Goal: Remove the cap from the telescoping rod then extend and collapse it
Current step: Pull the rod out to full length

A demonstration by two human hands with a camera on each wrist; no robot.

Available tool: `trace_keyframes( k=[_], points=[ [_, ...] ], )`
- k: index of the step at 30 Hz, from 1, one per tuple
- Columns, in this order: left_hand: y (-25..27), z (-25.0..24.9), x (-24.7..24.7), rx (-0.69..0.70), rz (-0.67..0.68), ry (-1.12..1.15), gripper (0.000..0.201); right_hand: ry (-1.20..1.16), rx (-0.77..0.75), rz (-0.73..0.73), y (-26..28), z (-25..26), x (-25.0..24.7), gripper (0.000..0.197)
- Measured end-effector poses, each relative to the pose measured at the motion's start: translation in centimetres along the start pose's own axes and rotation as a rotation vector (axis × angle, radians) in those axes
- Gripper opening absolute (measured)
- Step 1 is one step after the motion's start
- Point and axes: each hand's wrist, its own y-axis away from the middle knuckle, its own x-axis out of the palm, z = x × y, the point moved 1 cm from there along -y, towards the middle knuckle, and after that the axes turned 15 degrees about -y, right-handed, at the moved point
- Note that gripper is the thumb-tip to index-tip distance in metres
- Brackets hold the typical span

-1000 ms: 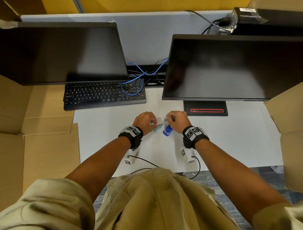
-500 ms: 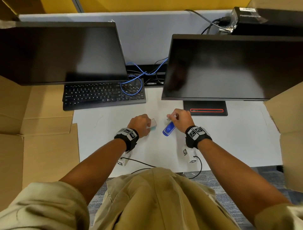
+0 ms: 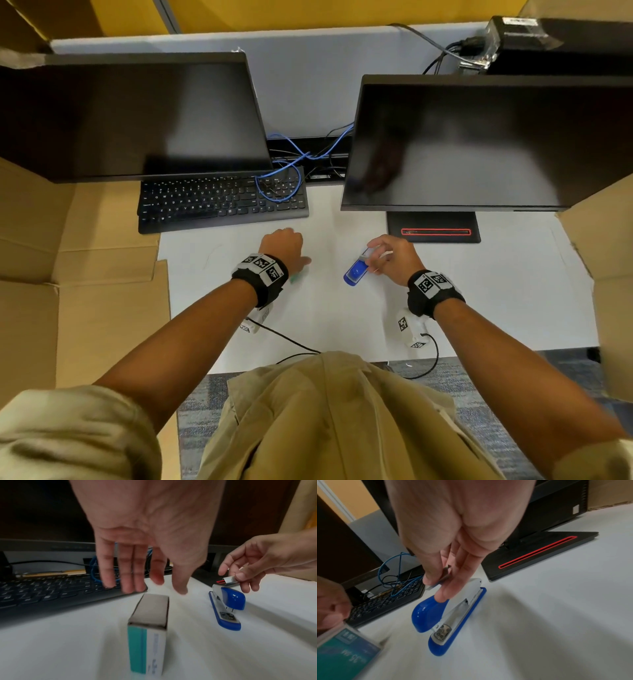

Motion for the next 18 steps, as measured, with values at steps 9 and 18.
trace_keyframes(
  k=[9,18],
  points=[
    [0.0,-6.4,-3.0,0.391,-0.162,0.427,0.028,-0.453,0.089,0.079,1.1,0.9,0.6,0.033],
    [-1.4,-6.5,-2.1,0.366,-0.171,0.254,0.025,0.012,-0.030,0.026,0.7,1.0,0.9,0.020]
  ],
)
